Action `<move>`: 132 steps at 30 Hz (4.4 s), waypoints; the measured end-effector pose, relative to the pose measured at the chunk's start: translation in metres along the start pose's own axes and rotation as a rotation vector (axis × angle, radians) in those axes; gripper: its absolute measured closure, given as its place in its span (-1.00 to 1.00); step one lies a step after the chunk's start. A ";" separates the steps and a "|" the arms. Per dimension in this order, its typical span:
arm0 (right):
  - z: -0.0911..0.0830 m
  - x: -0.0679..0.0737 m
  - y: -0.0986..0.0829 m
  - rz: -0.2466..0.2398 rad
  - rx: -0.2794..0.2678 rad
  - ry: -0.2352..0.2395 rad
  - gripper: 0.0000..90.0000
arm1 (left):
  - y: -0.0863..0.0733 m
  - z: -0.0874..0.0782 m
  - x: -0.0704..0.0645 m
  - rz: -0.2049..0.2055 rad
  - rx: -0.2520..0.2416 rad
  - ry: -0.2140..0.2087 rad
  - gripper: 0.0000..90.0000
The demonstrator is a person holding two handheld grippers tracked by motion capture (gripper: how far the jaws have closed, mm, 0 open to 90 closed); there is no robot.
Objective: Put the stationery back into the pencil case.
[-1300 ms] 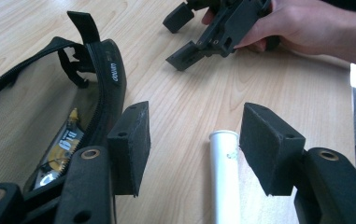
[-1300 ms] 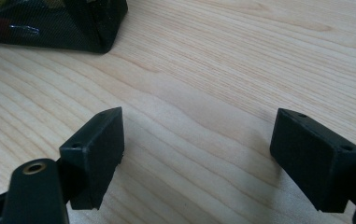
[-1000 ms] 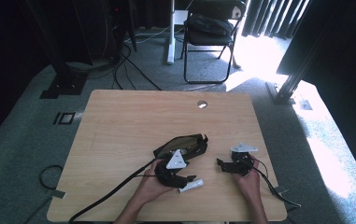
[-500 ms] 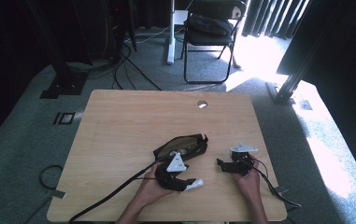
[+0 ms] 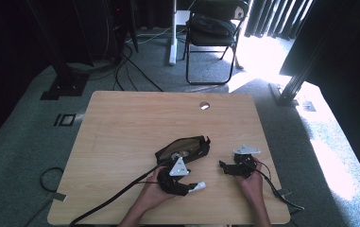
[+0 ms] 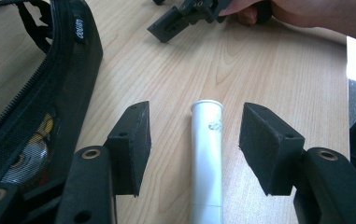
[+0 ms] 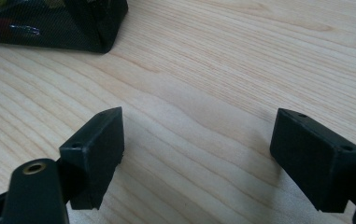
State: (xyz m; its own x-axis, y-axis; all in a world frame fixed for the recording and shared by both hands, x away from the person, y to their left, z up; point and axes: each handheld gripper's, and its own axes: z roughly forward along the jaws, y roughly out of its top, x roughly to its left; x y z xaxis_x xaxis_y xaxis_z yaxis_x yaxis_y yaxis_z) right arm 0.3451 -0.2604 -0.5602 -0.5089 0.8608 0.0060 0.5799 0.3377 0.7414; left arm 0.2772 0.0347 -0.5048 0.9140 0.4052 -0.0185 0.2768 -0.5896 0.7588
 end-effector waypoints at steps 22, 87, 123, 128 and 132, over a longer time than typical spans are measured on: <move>0.000 0.000 0.000 0.000 0.000 0.000 -0.61 | -0.007 0.013 -0.005 0.000 0.026 -0.017 0.00; 0.000 0.000 0.000 -0.001 0.000 0.000 -0.61 | -0.026 0.031 -0.007 0.026 0.141 -0.011 0.57; 0.000 0.000 0.000 -0.002 0.001 0.000 -0.61 | -0.017 0.014 -0.004 0.041 0.106 -0.005 0.58; 0.000 0.000 0.000 -0.002 0.001 0.000 -0.61 | -0.014 0.010 -0.004 0.039 0.095 -0.007 0.58; 0.000 0.000 0.000 -0.002 0.000 0.001 -0.61 | -0.012 0.005 -0.003 0.040 0.084 -0.010 0.58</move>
State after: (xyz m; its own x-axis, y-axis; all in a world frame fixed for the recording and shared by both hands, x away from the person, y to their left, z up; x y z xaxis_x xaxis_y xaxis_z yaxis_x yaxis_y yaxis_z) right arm 0.3452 -0.2605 -0.5604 -0.5102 0.8600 0.0053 0.5792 0.3391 0.7413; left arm 0.2727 0.0367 -0.5175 0.9276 0.3735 0.0034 0.2639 -0.6617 0.7018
